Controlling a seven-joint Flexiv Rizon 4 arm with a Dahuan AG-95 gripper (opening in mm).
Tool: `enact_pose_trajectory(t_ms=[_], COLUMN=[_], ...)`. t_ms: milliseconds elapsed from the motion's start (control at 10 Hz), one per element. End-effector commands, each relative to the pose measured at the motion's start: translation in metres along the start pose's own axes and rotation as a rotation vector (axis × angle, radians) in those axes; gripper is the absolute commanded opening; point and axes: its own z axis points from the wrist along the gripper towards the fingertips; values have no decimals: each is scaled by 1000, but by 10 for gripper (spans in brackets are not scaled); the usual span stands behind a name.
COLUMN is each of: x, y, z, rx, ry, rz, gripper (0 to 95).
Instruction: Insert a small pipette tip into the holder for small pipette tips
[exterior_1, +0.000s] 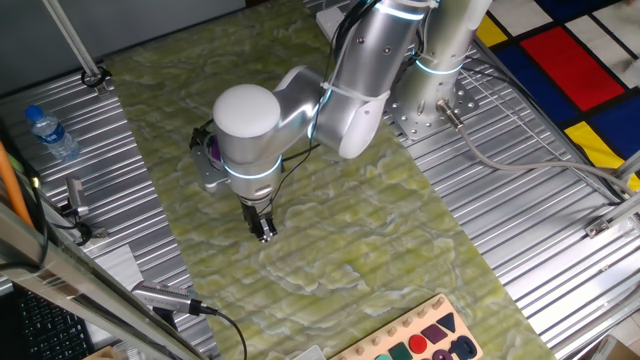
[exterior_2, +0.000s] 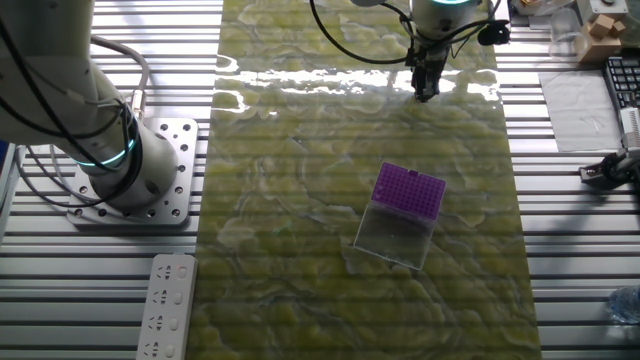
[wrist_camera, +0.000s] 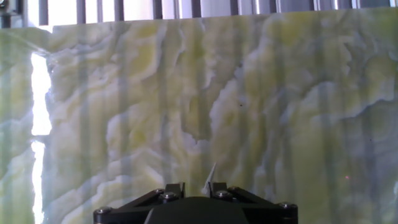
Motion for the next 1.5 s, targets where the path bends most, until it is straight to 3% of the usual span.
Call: enact_pose_trajectory(t_ms=[100,600,1500], x=[1,-1,-1], y=[-1,-6,-7], z=[0,1,3], rx=[2,2,10], ry=[-3,2,-32], rz=[12,23,39], gripper=[190,190,190])
